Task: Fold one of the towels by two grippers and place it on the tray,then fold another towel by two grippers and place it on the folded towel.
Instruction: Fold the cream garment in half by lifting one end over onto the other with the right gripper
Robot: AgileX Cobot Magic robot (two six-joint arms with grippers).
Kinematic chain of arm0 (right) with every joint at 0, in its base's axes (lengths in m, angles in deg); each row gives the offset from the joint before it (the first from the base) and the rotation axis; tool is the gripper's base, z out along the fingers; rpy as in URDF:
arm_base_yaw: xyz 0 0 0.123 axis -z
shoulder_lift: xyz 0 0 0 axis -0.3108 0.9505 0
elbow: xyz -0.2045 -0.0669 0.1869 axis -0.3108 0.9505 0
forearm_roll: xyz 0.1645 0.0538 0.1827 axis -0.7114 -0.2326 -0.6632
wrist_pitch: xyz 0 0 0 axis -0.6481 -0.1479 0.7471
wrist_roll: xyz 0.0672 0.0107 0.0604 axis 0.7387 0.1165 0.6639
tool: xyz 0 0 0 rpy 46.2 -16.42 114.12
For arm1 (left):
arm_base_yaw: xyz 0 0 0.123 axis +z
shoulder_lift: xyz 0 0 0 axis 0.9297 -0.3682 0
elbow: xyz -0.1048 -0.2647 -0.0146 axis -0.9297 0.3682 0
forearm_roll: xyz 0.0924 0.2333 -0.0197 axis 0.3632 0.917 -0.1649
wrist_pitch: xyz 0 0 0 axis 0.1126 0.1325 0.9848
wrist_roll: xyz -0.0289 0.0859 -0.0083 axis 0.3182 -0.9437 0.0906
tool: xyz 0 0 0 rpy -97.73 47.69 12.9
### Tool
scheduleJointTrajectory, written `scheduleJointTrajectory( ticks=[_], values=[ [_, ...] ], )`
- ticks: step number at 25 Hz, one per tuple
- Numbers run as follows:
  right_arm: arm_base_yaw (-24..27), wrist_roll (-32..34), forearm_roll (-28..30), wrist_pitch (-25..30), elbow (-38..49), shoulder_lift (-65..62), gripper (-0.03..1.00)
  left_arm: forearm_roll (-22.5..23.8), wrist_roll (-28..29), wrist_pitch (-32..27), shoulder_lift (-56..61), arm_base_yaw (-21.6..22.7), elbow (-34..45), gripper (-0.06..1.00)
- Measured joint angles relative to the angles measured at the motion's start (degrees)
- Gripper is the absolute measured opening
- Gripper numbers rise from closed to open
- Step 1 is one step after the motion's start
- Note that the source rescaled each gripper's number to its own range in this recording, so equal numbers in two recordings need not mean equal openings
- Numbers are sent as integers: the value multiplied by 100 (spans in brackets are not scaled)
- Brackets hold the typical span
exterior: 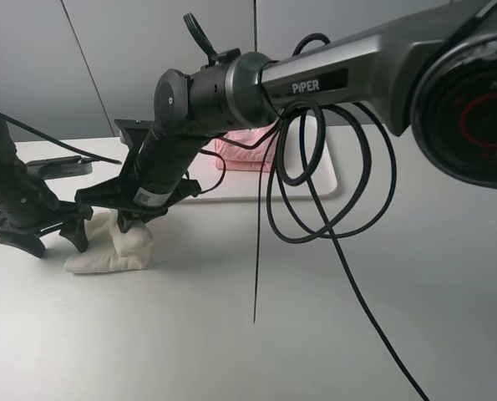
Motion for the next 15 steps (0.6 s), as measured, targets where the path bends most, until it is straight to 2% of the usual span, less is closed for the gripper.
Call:
scheduleJointTrajectory(
  ticks=[5, 10, 15],
  values=[
    [0, -173, -584, -331, 0, 151, 12, 0, 0, -11, 0, 0, 0, 88],
    [0, -235, -933, -682, 9, 165, 12, -11, 0, -11, 0, 0, 0, 88],
    [-10, -452, -1352, -728, 9, 165, 12, -22, 0, -22, 0, 0, 0, 88]
  ],
)
